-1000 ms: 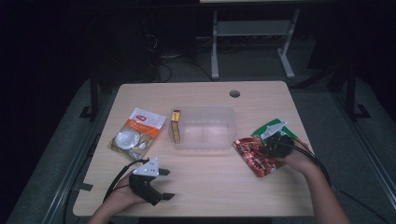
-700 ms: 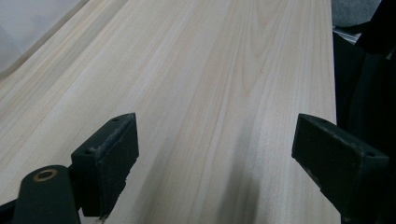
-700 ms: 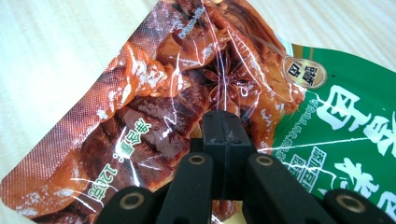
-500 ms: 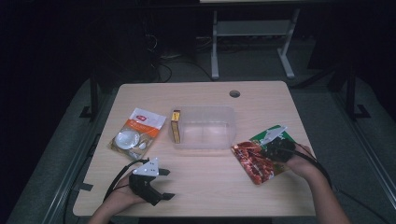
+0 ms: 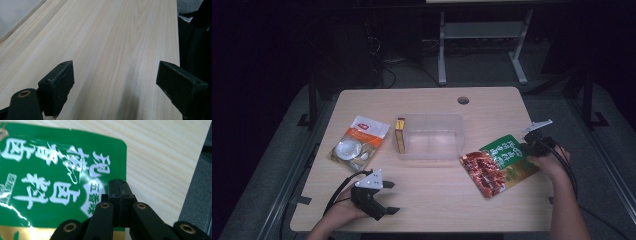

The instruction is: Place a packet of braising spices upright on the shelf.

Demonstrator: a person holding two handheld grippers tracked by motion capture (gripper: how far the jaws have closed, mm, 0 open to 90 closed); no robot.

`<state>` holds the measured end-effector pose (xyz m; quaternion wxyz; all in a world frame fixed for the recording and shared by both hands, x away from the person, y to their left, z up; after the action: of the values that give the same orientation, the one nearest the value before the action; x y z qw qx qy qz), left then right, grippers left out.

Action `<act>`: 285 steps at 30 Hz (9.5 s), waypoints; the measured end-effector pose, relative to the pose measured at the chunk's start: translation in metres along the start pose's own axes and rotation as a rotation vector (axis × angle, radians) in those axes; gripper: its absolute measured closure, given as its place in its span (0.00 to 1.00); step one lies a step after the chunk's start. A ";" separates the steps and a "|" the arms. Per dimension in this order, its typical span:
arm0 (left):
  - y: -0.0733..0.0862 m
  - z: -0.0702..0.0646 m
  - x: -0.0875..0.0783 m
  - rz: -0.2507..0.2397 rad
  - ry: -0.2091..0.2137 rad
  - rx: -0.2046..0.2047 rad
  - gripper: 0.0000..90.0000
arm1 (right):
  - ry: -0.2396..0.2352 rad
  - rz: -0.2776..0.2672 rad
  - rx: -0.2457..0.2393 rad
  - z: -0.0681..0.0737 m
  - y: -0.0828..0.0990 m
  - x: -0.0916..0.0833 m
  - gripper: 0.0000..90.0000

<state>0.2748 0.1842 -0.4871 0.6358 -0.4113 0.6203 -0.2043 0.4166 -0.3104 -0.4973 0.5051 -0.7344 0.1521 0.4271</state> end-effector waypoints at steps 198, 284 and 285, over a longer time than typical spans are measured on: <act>-0.062 0.028 -0.021 -0.342 -0.062 -0.142 1.00 | -0.976 -0.428 -0.067 0.226 -0.062 -0.065 0.86; -0.014 0.023 -0.001 -0.090 -0.166 -0.072 0.15 | -0.836 -0.638 0.031 0.120 -0.171 -0.123 1.00; -0.014 0.022 -0.001 -0.090 -0.164 -0.073 0.15 | -0.836 -0.632 0.030 0.120 -0.172 -0.120 1.00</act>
<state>0.2995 0.1829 -0.4782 0.6592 -0.4771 0.5541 -0.1755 0.4019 -0.1545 -0.3128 0.6375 -0.5039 -0.2853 0.5081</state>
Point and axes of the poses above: each handheld gripper's, and its own axes: x roughly forward along the jaws, y roughly out of its underside, z roughly to its left, the point moved 5 cm from there along x, roughly forward along the jaws, and after that the axes turned 5 degrees about -z, right-handed, at the moved point
